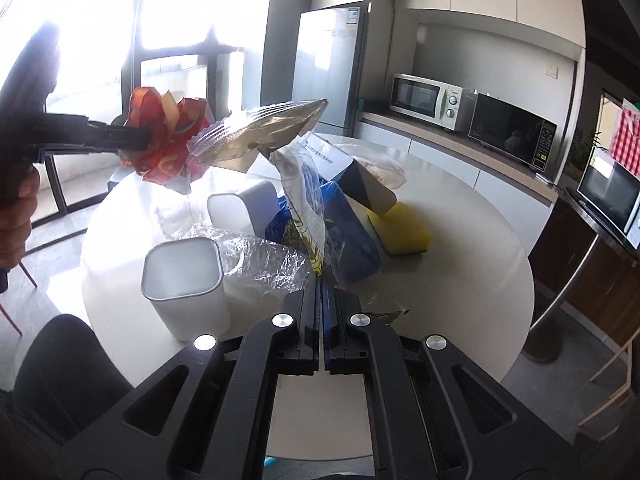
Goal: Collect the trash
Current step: 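Close the right tool on the clear bag while the left tool grips the red bag, then carry both bags down over the blue wastebasket and open both tools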
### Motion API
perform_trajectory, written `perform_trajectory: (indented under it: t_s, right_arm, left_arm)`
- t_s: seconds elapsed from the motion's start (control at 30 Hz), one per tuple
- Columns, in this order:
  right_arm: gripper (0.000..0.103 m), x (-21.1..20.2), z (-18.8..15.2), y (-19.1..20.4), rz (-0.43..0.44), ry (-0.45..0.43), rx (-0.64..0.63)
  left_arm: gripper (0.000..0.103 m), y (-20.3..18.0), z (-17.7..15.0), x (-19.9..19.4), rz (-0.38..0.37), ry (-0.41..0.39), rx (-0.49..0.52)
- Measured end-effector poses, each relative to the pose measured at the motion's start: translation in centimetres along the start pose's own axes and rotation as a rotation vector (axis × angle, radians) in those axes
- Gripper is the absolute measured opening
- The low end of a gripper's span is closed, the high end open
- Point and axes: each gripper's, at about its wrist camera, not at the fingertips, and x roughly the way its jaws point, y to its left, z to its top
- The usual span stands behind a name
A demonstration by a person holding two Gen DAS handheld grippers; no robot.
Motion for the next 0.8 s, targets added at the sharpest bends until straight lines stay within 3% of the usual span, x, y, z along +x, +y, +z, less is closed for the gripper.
perform_trajectory:
  t_s: [0.4,0.6,0.8]
  right_arm:
    - [0.000,-7.4,0.1,-1.0,0.053,-0.091,0.151]
    - [0.000,-11.4,-1.0,-0.3,0.081,-0.094,0.160]
    - [0.000,-14.8,-3.3,0.5,0.164,-0.055,0.173]
  left_arm:
    - [0.024,-1.7,0.1,-5.9,-0.005,-0.089,0.025]
    - [0.024,-2.1,-2.3,-8.1,-0.019,-0.081,0.022]
    - [0.024,-2.9,-5.6,-9.6,-0.027,-0.033,0.051]
